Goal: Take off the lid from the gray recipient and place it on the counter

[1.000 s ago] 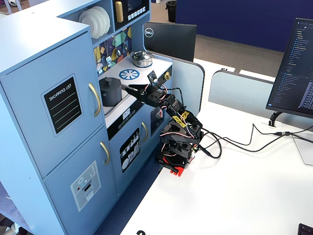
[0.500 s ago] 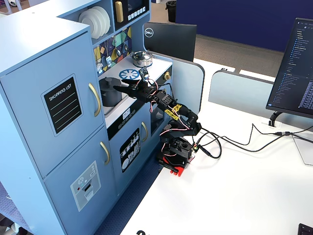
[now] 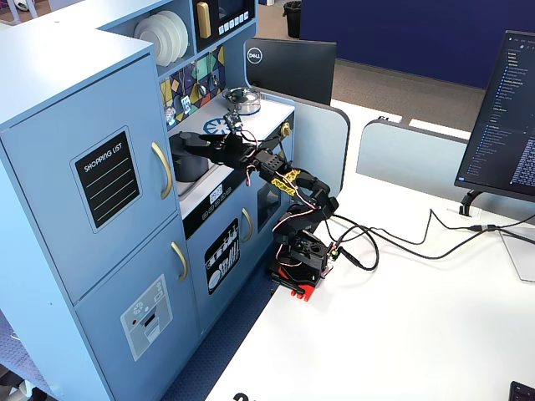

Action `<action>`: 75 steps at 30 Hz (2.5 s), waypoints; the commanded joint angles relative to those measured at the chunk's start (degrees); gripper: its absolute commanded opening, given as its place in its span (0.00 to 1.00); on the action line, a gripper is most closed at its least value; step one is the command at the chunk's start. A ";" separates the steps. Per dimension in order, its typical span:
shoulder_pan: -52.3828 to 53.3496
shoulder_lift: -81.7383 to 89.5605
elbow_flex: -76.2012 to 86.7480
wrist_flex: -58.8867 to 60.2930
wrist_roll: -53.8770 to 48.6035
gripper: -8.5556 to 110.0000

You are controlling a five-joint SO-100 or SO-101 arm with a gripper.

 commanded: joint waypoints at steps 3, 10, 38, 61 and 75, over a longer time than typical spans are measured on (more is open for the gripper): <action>1.32 -4.57 -6.94 -1.49 0.97 0.24; 0.88 -9.14 -9.32 -2.20 1.05 0.23; -2.29 -12.92 -12.22 -8.17 0.00 0.07; 10.37 -7.91 -19.07 -2.81 1.23 0.07; 26.72 -11.87 -10.11 -9.32 2.99 0.07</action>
